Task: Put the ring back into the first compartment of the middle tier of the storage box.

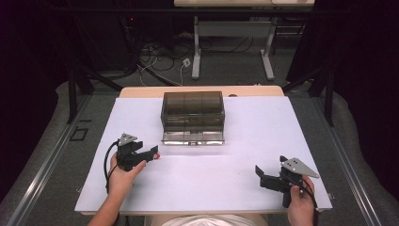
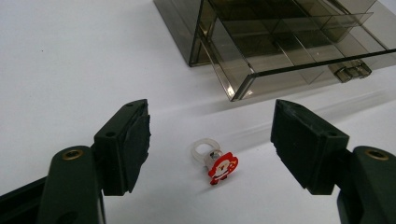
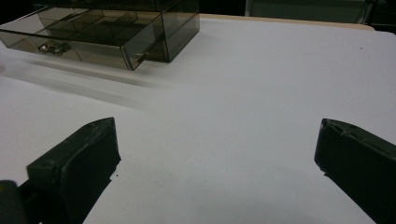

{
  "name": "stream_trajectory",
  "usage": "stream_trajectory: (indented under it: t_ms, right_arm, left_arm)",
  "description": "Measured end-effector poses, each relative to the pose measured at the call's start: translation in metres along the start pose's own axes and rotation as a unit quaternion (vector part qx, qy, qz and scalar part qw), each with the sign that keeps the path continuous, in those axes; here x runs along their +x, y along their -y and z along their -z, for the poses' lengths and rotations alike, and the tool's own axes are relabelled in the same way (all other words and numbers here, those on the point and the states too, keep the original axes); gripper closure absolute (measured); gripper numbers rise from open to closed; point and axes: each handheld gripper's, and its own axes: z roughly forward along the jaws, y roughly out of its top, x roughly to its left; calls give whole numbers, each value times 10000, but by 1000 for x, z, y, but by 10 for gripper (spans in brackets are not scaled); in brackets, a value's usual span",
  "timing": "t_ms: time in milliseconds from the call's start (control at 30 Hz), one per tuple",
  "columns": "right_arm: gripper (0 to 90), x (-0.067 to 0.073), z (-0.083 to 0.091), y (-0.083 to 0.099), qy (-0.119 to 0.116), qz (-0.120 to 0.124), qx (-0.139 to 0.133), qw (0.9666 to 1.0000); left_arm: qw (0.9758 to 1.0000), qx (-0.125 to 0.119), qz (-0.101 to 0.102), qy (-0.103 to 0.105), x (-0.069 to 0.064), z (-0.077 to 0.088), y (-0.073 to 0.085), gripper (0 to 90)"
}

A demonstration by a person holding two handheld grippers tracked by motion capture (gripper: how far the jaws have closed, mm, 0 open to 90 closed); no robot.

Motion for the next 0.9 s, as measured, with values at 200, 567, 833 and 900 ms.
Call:
stream_trajectory:
  t_ms: [200,567,833,900]
  right_arm:
    - [0,-1,0,0,-7,30,62,10000]
    - [0,-1,-2,1,-53,34,68,10000]
    - [0,0,-3,2,-79,47,88,9999]
    - [0,0,-3,2,-78,49,91,9999]
  left_arm:
    - [9999,86,61,-25,-3,-1,0,355]
    - [9993,290,216,-4,-7,-8,4,394]
    - [9966,618,551,7,-8,-13,5,420]
    - [9965,613,573,-10,-9,-15,5,422]
